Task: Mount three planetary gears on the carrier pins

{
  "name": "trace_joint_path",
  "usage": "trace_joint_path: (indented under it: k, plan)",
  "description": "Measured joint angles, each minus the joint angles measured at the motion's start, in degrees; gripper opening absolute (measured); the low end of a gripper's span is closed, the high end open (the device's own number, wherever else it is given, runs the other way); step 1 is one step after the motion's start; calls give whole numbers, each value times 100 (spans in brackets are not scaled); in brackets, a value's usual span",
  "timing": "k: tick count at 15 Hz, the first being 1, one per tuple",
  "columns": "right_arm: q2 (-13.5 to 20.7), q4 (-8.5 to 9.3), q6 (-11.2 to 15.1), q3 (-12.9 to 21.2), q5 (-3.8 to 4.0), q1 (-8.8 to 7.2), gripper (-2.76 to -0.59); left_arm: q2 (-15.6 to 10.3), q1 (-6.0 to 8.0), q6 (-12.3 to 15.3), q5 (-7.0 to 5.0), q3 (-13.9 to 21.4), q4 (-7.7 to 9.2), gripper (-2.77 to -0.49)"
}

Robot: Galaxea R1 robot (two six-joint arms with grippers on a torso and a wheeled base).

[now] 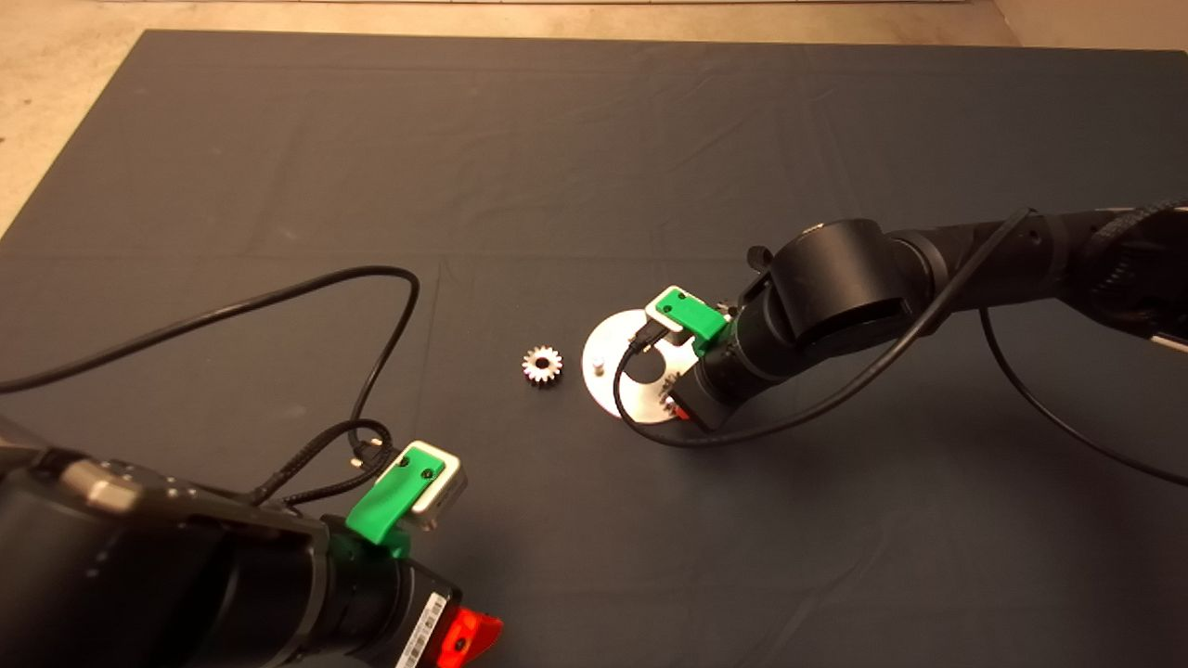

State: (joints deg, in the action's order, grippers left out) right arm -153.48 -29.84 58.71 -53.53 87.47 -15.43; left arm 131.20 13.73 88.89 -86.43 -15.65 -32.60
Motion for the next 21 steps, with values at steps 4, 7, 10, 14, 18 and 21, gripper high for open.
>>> trace_joint_path:
  k: [4,7,10,14,18,21]
  plan:
    - [0,2,-2,-2,9,-150,-205,-11,46,-2,10,0,0,-49]
    - [20,2,-22,-33,3,-512,-204,-11,46,-2,10,0,2,-49]
    - [141,5,-110,-125,2,-541,-205,-16,46,-2,77,0,2,-49]
    - [412,5,-216,-265,3,-614,-205,-22,46,-2,94,0,2,-49]
    - [795,5,-325,-350,9,-617,-204,-27,46,-4,110,0,2,-49]
    - [858,5,-345,-536,20,-616,-204,-24,46,-4,226,0,2,-49]
